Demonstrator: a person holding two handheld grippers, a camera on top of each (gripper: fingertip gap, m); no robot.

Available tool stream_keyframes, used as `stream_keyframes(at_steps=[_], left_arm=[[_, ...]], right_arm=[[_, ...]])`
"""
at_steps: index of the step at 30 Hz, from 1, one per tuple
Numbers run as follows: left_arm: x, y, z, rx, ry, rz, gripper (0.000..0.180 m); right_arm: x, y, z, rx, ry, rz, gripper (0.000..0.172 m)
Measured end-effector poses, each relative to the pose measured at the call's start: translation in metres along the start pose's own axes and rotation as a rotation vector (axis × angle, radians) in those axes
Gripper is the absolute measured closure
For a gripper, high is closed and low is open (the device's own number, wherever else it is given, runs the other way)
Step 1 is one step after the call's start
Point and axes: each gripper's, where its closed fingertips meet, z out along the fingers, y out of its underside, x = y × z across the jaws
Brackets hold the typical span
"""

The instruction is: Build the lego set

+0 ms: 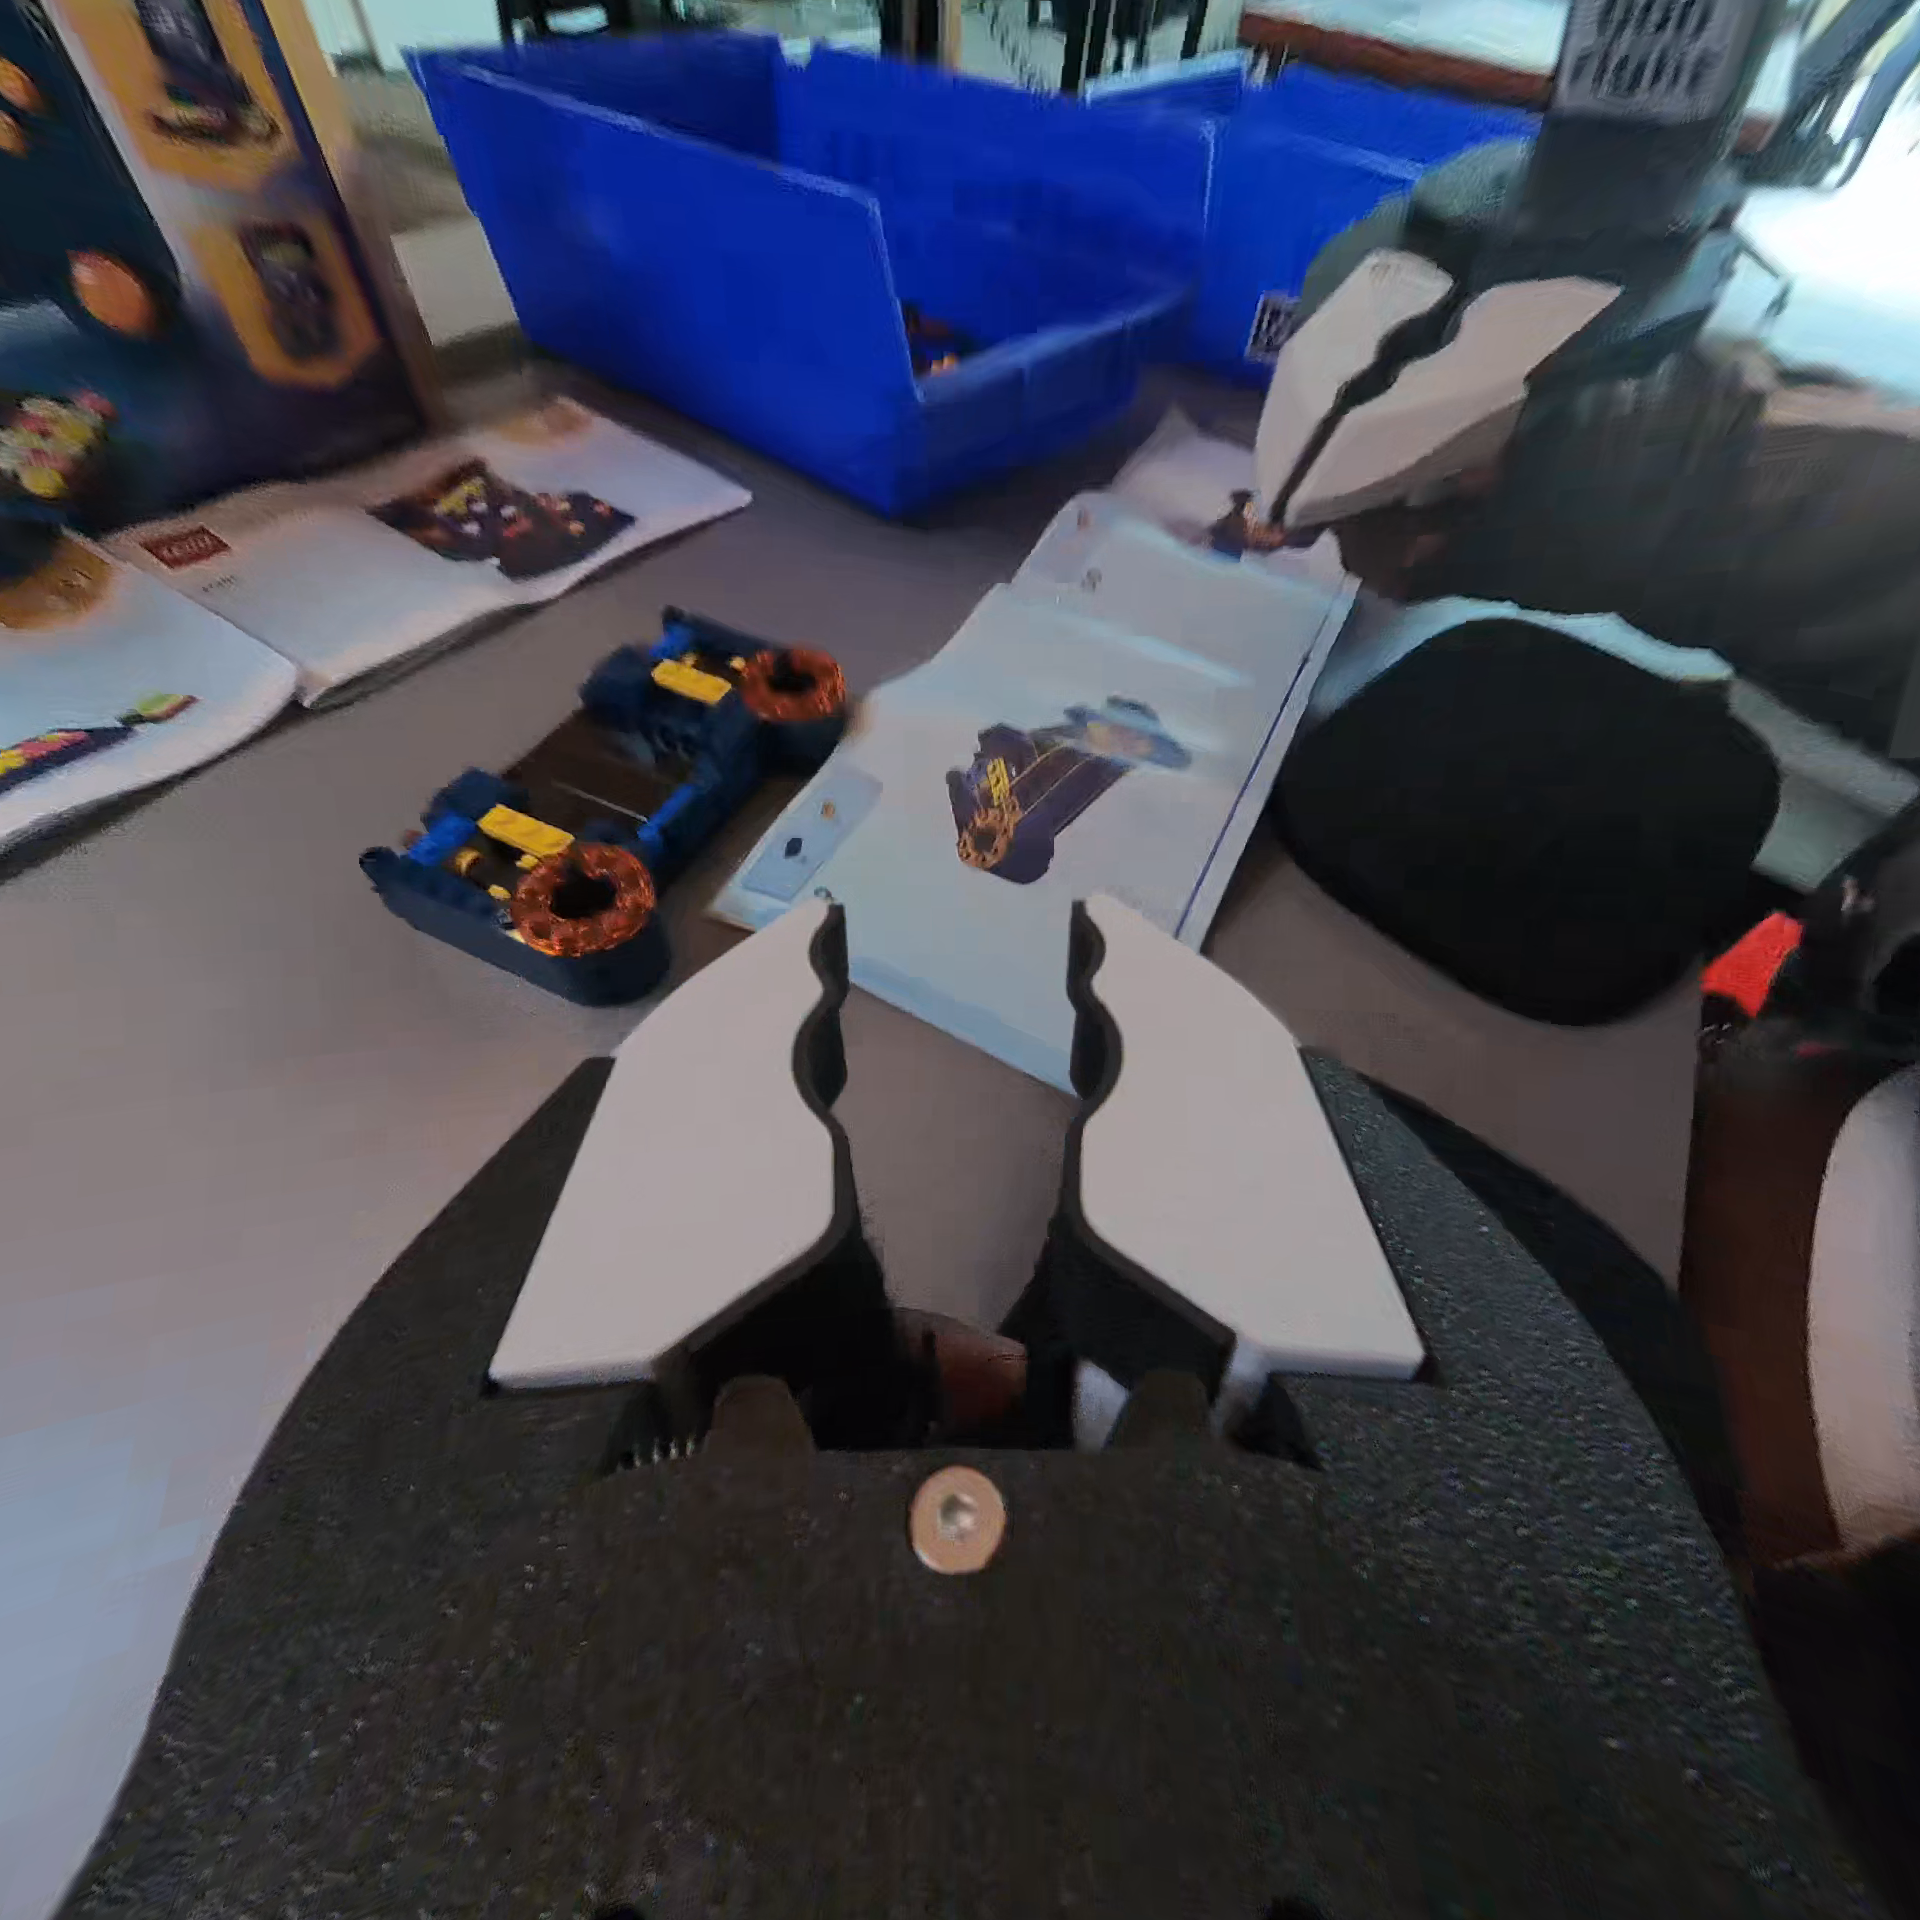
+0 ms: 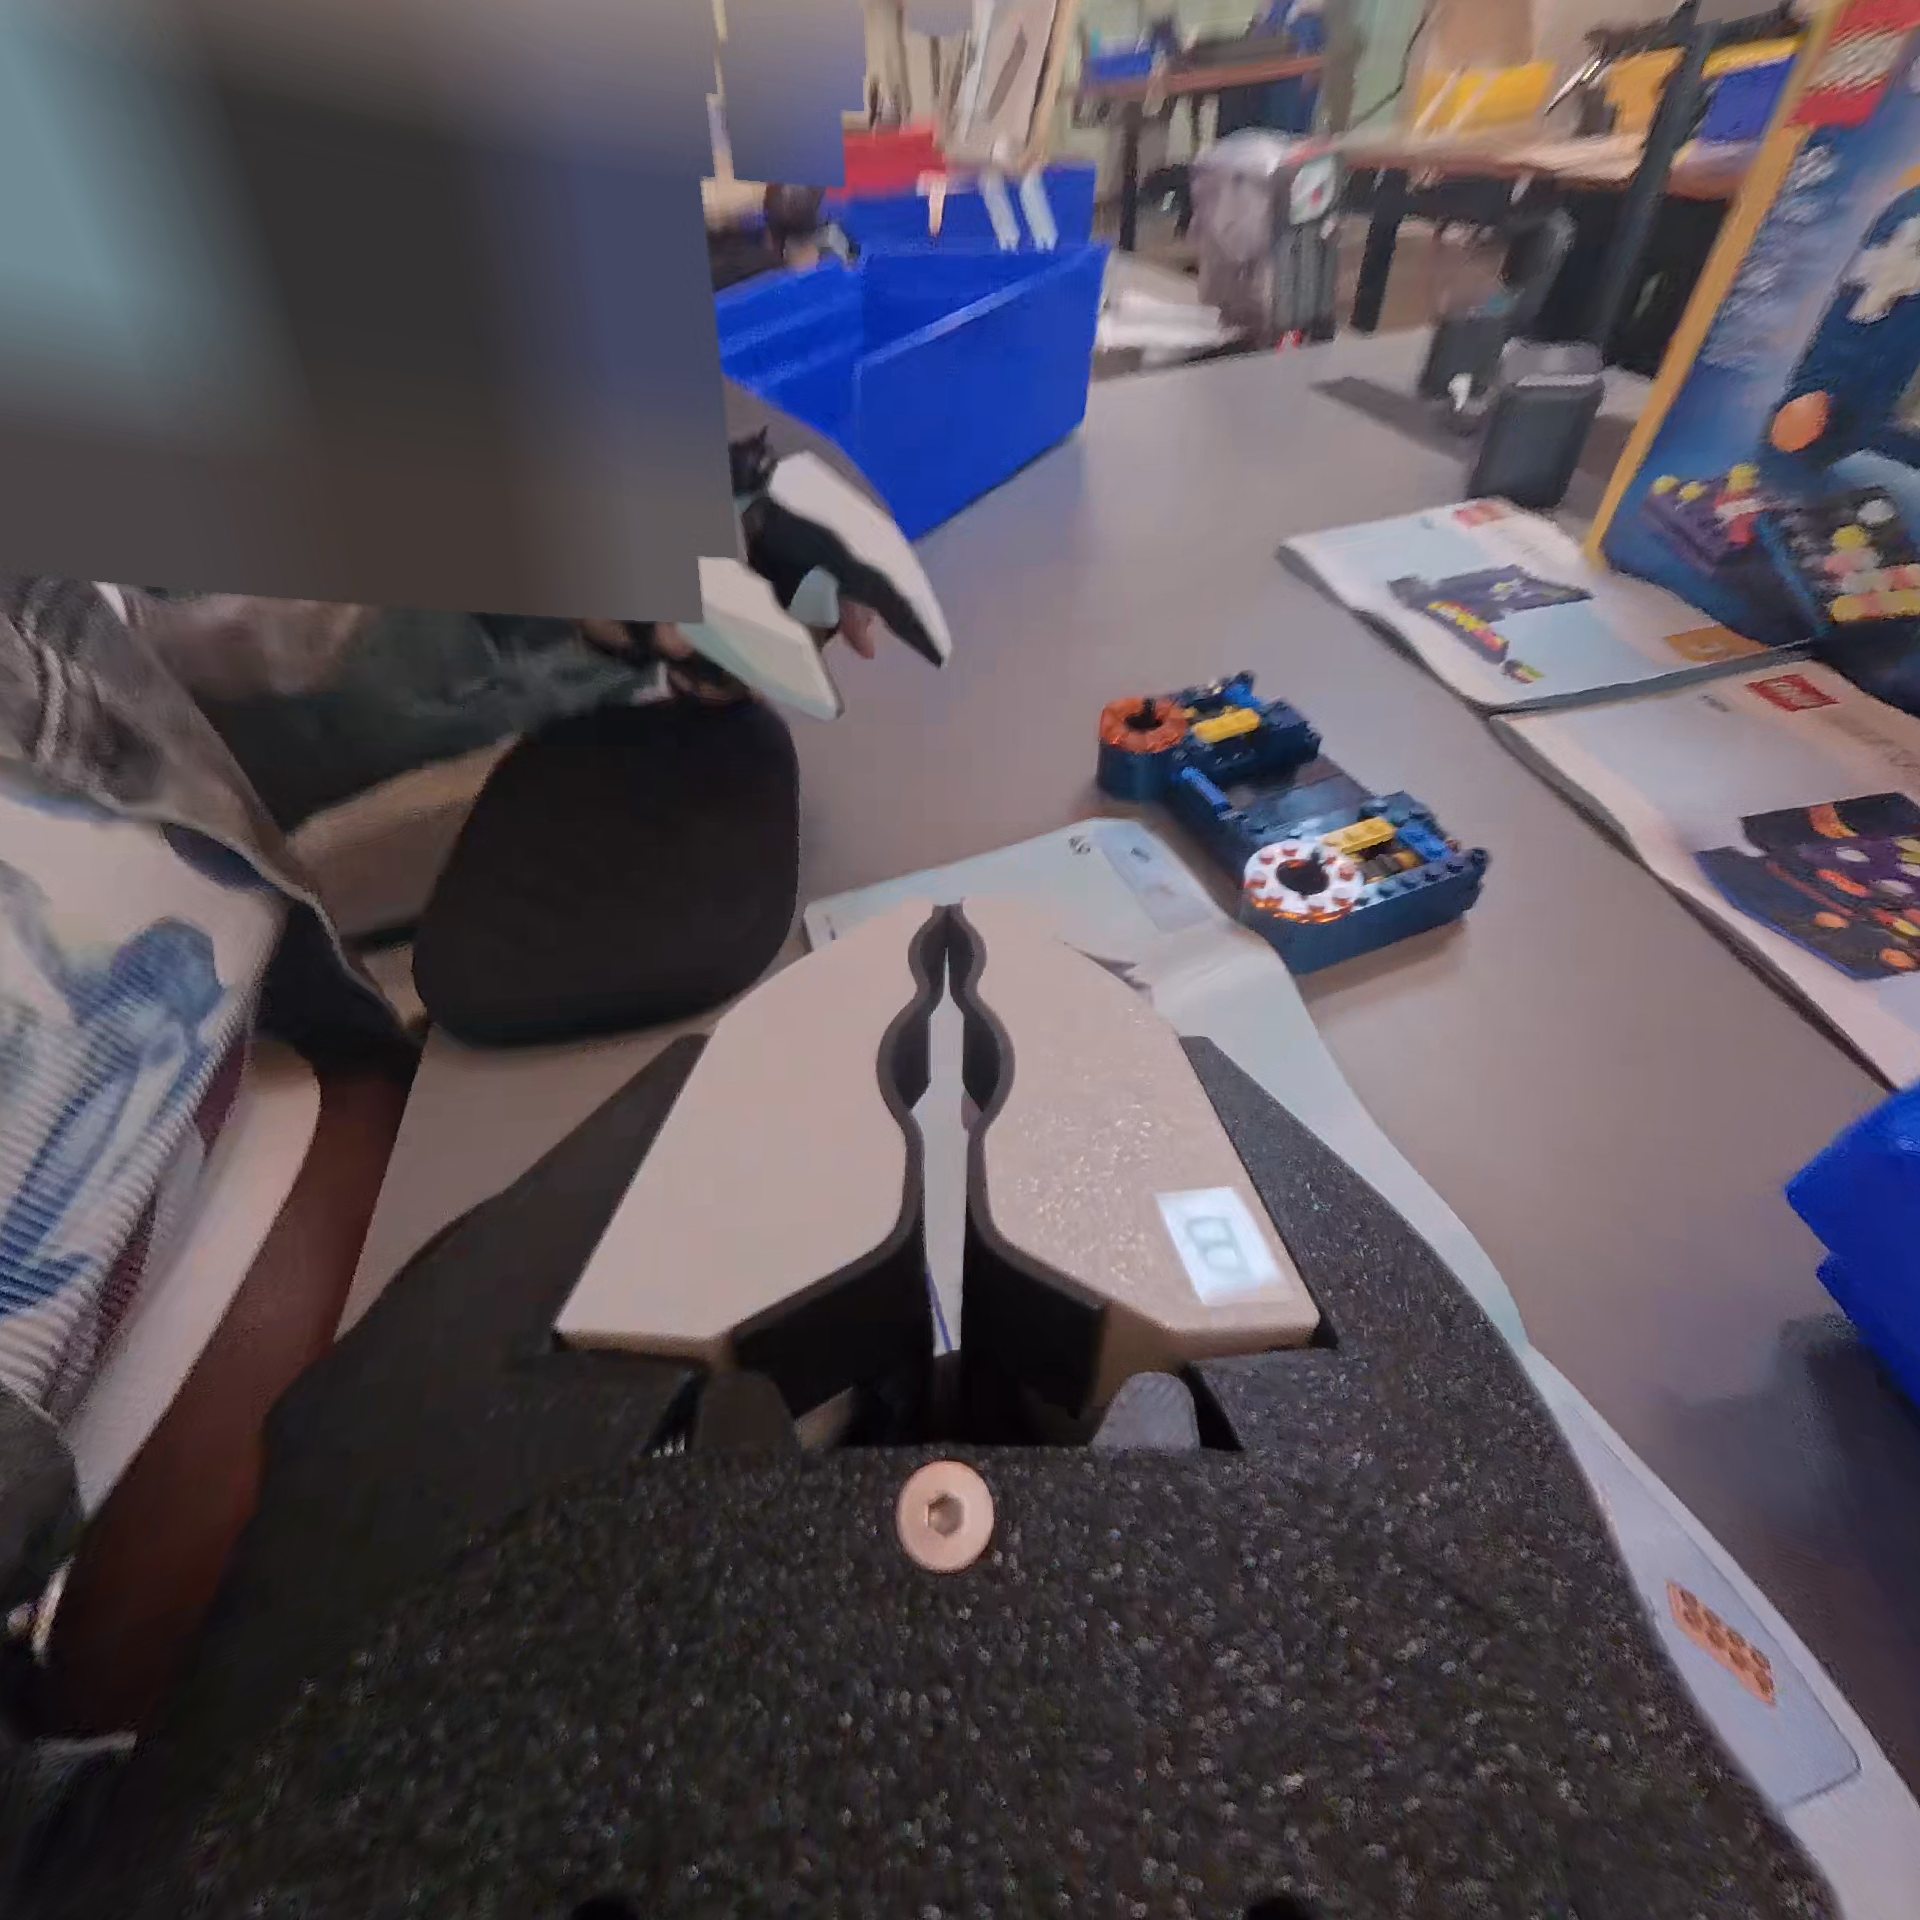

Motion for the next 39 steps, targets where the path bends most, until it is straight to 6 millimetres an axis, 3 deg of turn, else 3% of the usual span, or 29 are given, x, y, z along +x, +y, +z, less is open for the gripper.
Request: stream_keyframes(at_steps=[1,3,5,9,12,18,20,23,24,26,28,39], left_arm=[[0.000,0.003,0.003,-0.028,0.005,0.009,0.141],[0.001,0.002,0.006,-0.032,0.025,0.011,0.142],[-0.003,0.002,0.006,-0.019,0.023,-0.010,0.142],[-0.007,0.000,0.003,0.024,0.045,-0.083,0.145],[-0.011,-0.004,-0.002,0.075,0.052,-0.136,0.145],[-0.018,-0.011,-0.010,0.165,0.084,-0.238,0.145],[-0.020,-0.012,-0.012,0.185,0.096,-0.265,0.145],[-0.022,-0.013,-0.014,0.203,0.111,-0.294,0.144],[-0.022,-0.013,-0.015,0.206,0.112,-0.299,0.144],[-0.022,-0.013,-0.015,0.209,0.114,-0.302,0.144],[-0.022,-0.013,-0.014,0.205,0.114,-0.301,0.144],[-0.025,-0.012,-0.015,0.210,0.136,-0.356,0.144]], right_arm=[[-0.005,0.004,0.006,-0.048,-0.018,-0.037,0.172],[-0.017,0.013,0.024,-0.157,-0.061,-0.111,0.141],[-0.026,0.026,0.044,-0.290,-0.112,-0.168,0.123],[-0.036,0.045,0.081,-0.417,-0.174,-0.223,0.127],[-0.033,0.061,0.096,-0.501,-0.184,-0.230,0.127],[-0.027,0.071,0.099,-0.513,-0.178,-0.227,0.134],[-0.025,0.070,0.100,-0.491,-0.170,-0.192,0.155],[-0.024,0.070,0.099,-0.479,-0.182,-0.162,0.165],[-0.026,0.070,0.098,-0.480,-0.199,-0.171,0.160],[-0.033,0.071,0.096,-0.489,-0.230,-0.194,0.126],[-0.033,0.072,0.096,-0.486,-0.219,-0.216,0.121],[-0.032,0.073,0.096,-0.467,-0.196,-0.255,0.166]])
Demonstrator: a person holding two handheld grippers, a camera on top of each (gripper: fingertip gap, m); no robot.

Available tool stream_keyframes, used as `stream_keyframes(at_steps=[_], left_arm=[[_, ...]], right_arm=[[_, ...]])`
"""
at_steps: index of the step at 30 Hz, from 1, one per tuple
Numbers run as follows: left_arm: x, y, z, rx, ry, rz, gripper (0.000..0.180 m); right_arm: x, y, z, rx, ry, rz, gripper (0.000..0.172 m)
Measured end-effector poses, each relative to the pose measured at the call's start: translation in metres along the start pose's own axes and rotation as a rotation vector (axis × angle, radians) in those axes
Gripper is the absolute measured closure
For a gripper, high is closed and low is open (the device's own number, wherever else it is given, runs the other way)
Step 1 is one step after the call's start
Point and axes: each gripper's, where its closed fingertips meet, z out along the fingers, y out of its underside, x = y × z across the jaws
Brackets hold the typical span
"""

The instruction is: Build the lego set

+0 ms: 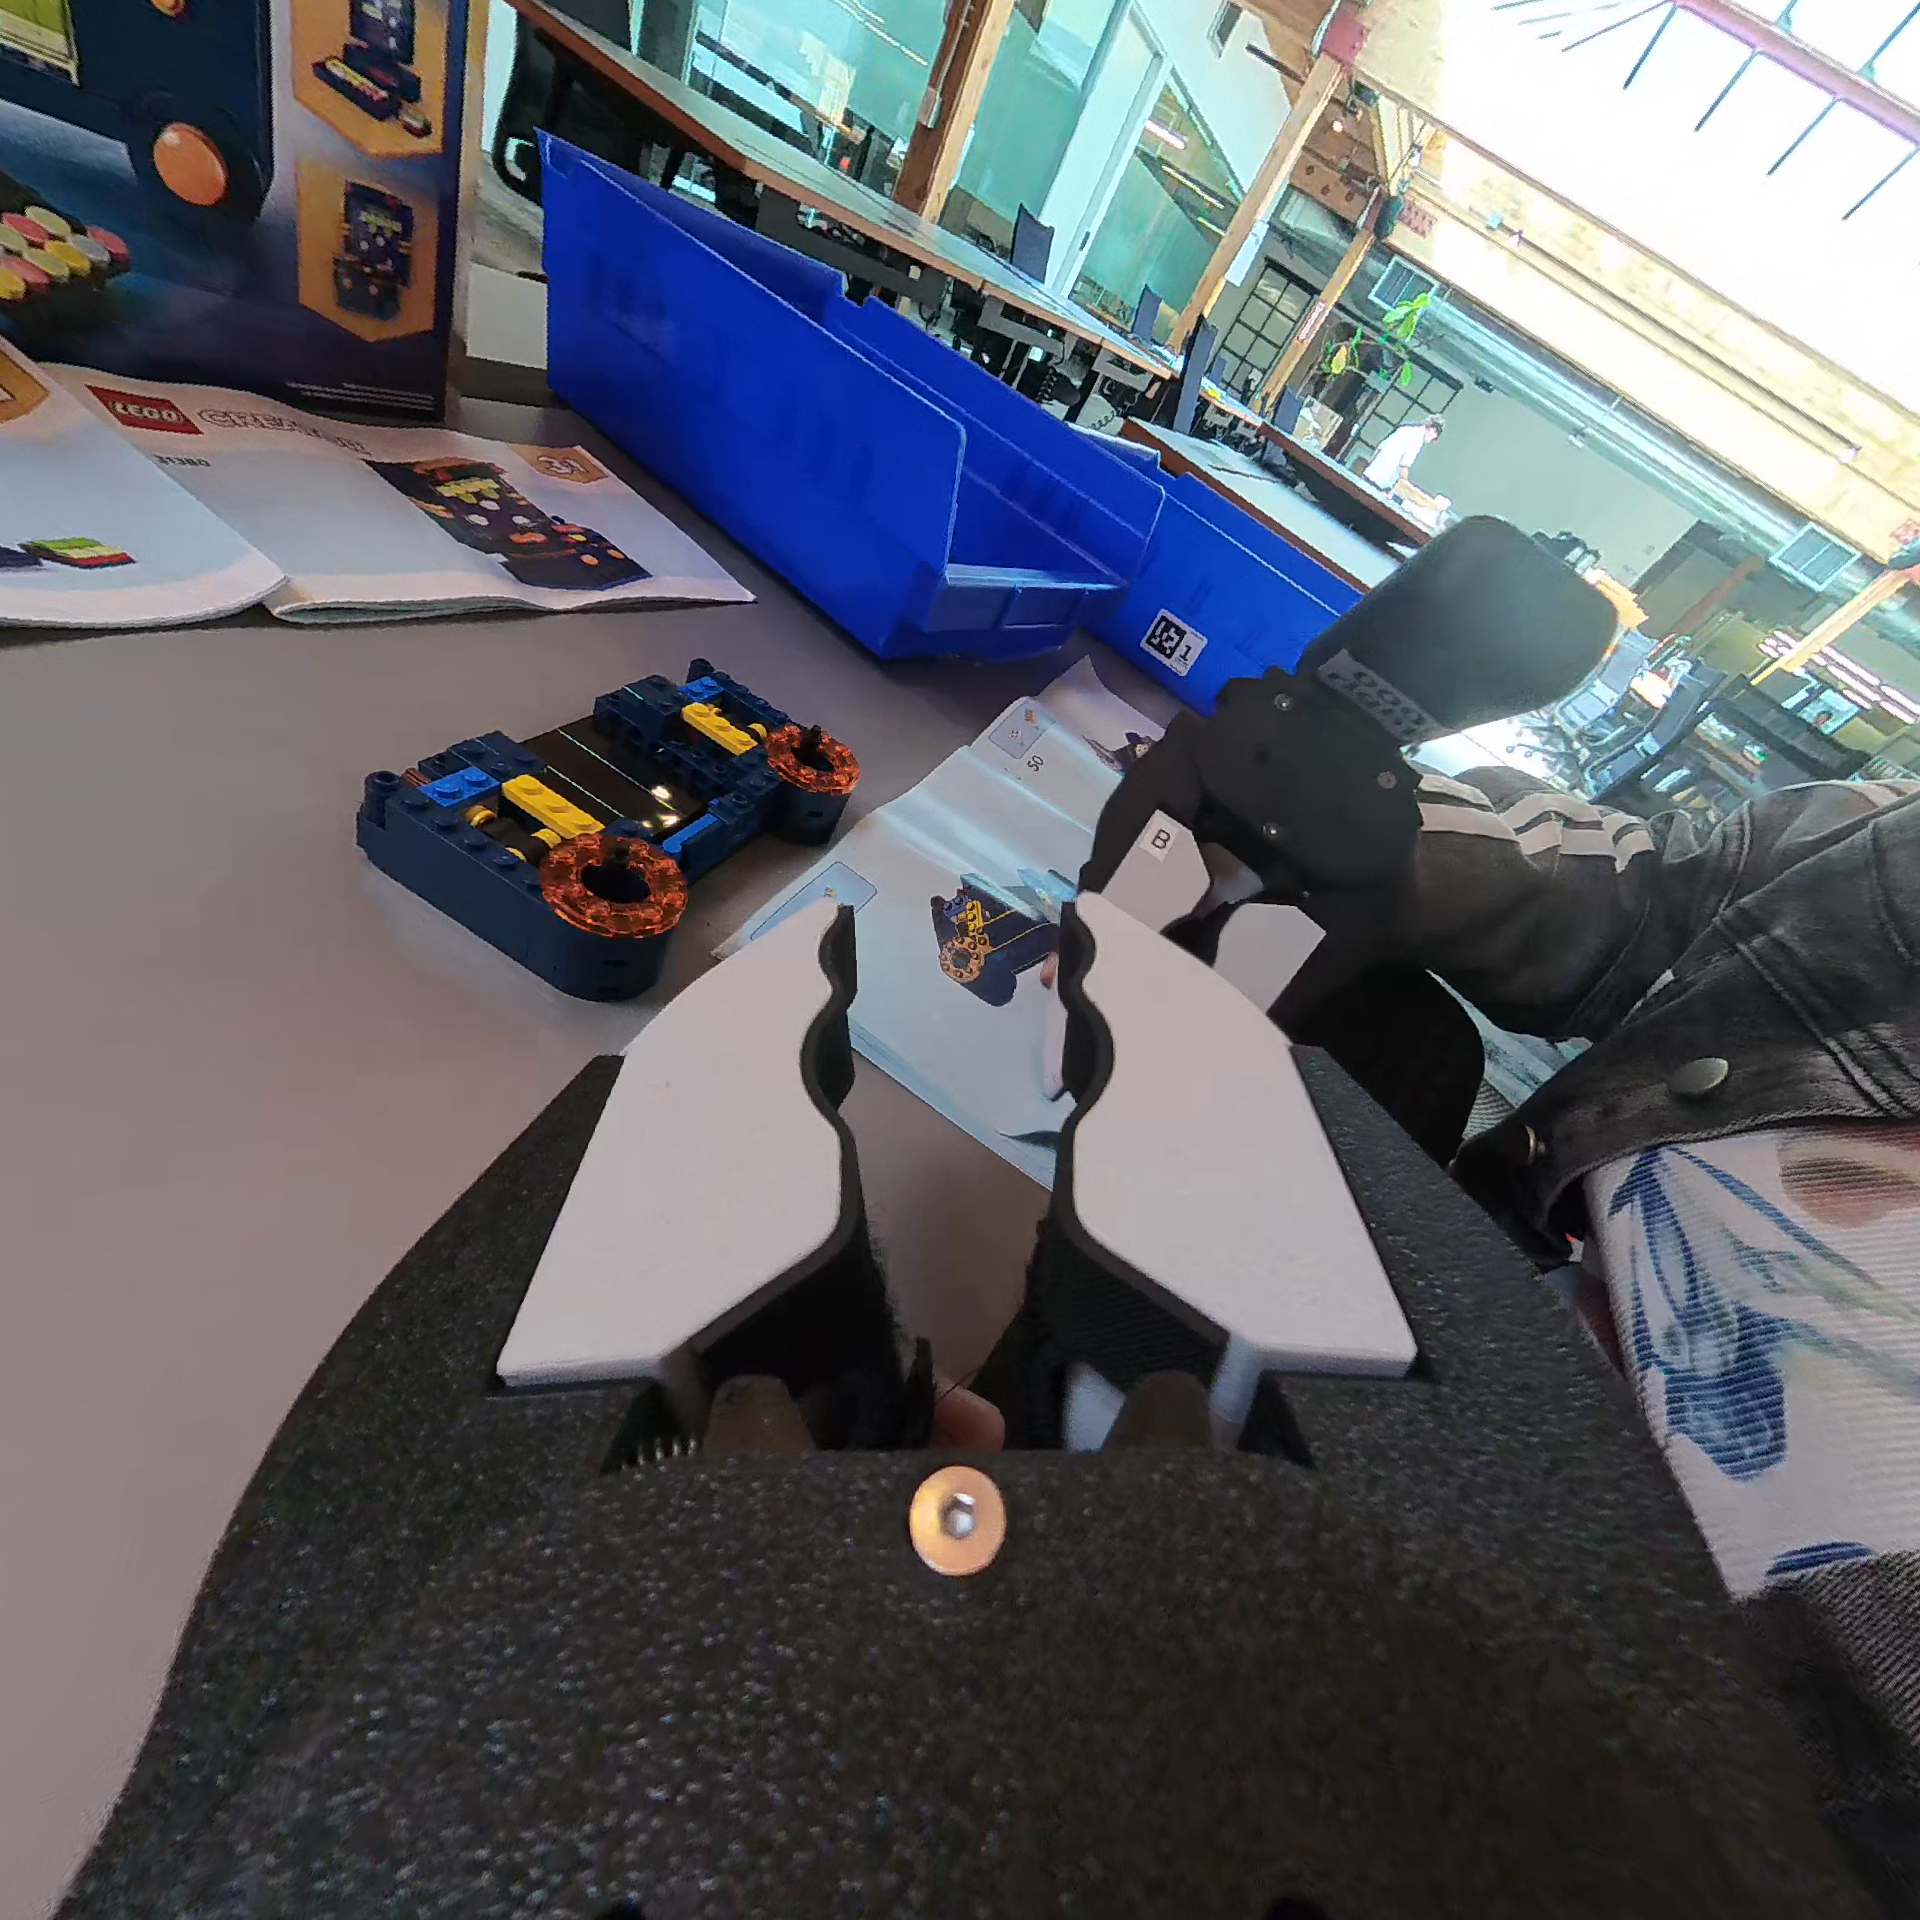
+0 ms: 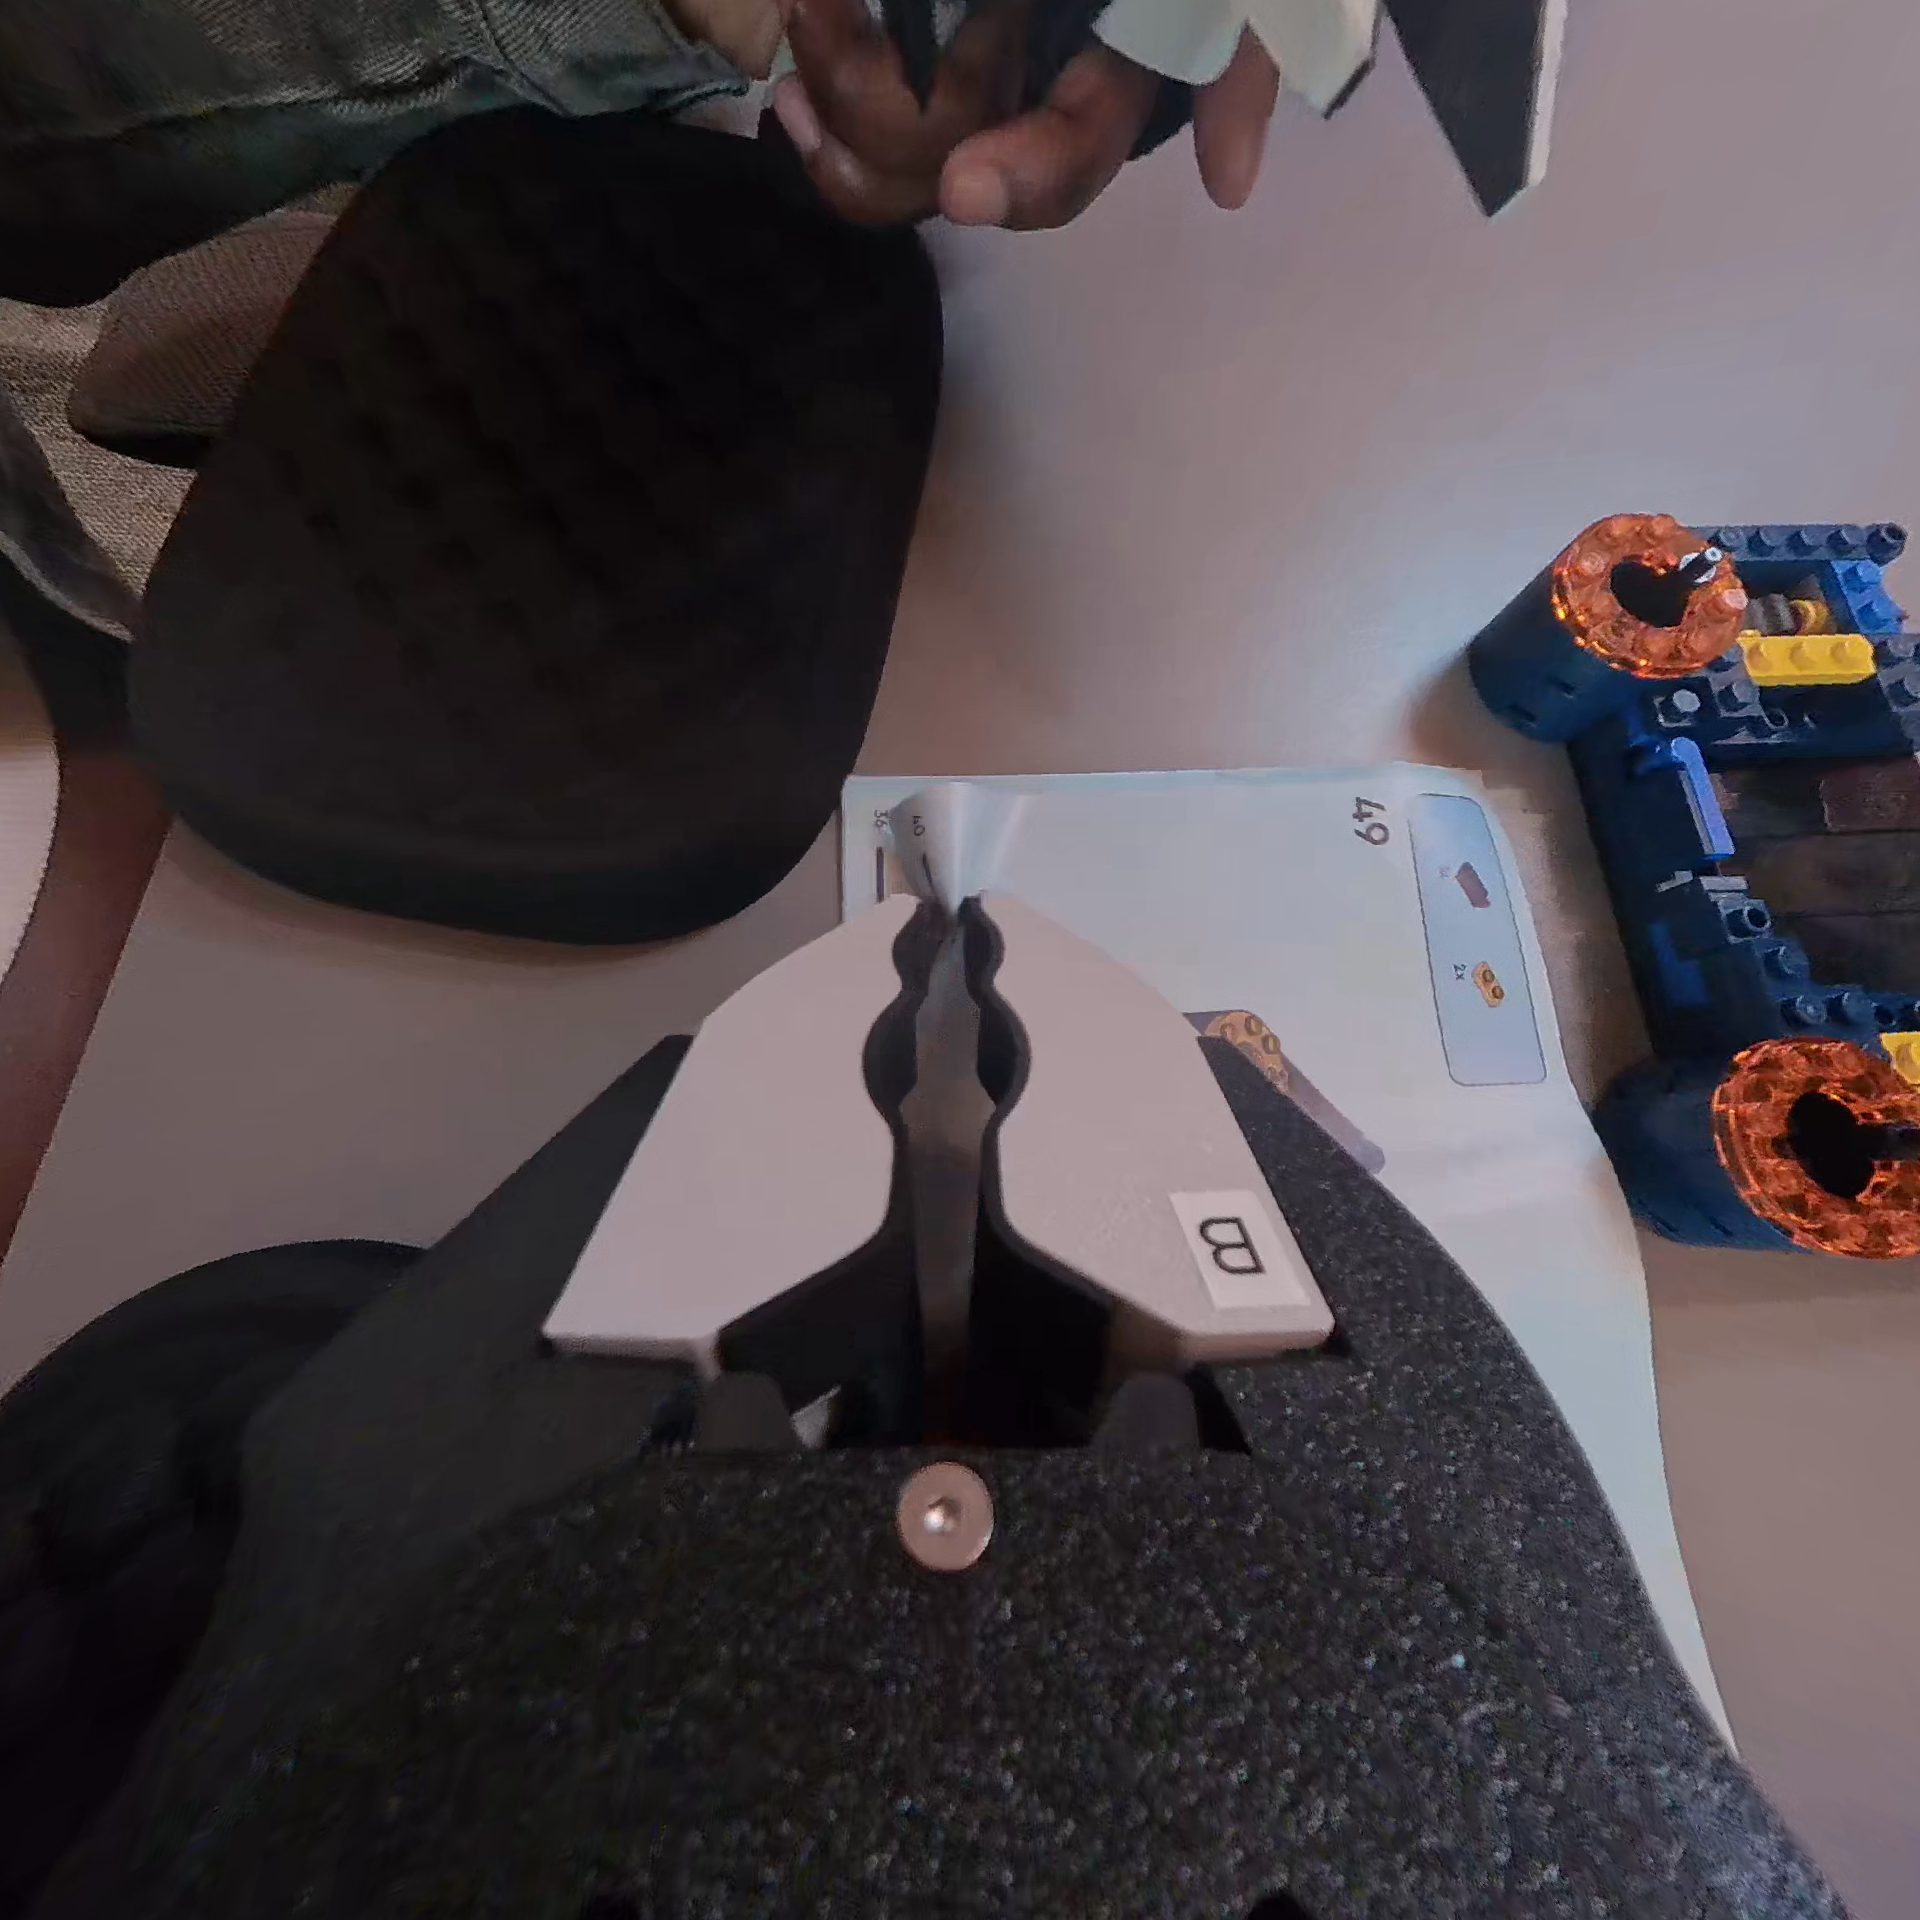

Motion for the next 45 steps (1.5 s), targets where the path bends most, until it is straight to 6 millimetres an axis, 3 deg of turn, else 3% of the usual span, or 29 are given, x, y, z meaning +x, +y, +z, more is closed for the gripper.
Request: stream_keyframes(at_steps=[7,15,17,19,21,23,28,34,45], left_arm=[[0.002,0.001,0.001,-0.015,0.006,0.007,0.144],[0.007,0.005,0.003,-0.048,-0.005,0.079,0.144],[0.013,0.006,0.004,-0.064,-0.026,0.147,0.149],[0.034,0.004,0.009,-0.069,0.005,0.169,0.156],[0.066,-0.003,0.020,-0.044,0.107,0.045,0.161],[0.083,-0.004,0.035,-0.027,0.173,-0.122,0.163],[0.082,-0.007,0.058,0.073,0.277,-0.516,0.161],[0.091,-0.013,0.072,0.131,0.348,-0.601,0.168],[0.103,-0.018,0.075,0.175,0.453,-0.628,0.180]], right_arm=[[0.001,-0.005,-0.005,0.041,-0.017,0.050,0.170],[0.007,-0.033,-0.043,0.294,-0.064,0.235,0.170],[0.009,-0.038,-0.055,0.362,-0.055,0.272,0.170],[0.010,-0.045,-0.068,0.437,-0.034,0.286,0.170],[0.010,-0.048,-0.078,0.485,0.006,0.269,0.170],[0.009,-0.049,-0.085,0.515,0.058,0.229,0.169],[0.005,-0.053,-0.101,0.578,0.146,0.149,0.170],[0.001,-0.047,-0.107,0.554,0.213,0.074,0.169],[0.000,-0.044,-0.122,0.639,0.206,0.110,0.169]])
